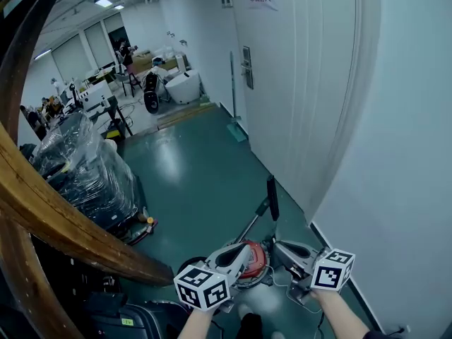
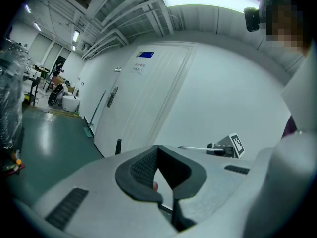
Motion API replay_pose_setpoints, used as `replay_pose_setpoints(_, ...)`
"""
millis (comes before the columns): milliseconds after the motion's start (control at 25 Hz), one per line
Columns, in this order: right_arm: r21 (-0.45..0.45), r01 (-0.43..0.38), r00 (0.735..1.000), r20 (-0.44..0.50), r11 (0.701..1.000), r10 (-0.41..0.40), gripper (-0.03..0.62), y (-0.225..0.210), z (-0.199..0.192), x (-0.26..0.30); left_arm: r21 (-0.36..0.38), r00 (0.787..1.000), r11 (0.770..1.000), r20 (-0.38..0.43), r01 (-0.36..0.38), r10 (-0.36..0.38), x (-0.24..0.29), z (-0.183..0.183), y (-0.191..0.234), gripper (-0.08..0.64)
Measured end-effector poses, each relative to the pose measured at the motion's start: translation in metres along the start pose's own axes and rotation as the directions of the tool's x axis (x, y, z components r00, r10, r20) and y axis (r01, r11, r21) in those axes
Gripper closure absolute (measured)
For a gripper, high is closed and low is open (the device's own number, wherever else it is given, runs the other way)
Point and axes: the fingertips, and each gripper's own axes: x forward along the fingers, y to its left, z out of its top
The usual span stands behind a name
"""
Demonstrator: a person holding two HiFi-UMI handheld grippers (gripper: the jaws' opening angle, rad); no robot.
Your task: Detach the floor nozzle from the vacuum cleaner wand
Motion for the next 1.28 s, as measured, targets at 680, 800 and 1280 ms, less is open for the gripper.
replay_pose_setpoints(680, 0.027, 0.133, 0.99, 0.038, 0.991, -0.134, 0.575, -0.042, 0.012, 0.056, -0.022, 0.99, 0.994, -0.085, 0.107, -0.108, 0.037, 0.016, 0.072, 0.557)
replay_pose_setpoints(800, 0.036, 0.148, 0.988, 0.042, 0.988, -0.15, 0.575, -0.053, 0.012, 0.06, -0.025, 0.988, 0.993, -0.098, 0.118, -0.12, 0.046, 0.016, 0.078, 0.557)
replay_pose_setpoints(1280, 0.083, 0.186, 0.981, 0.037, 0.979, -0.19, 0.575, -0.11, 0.021, 0.073, -0.062, 0.984, 0.993, -0.141, 0.102, -0.11, 0.087, 0.004, 0.114, 0.557)
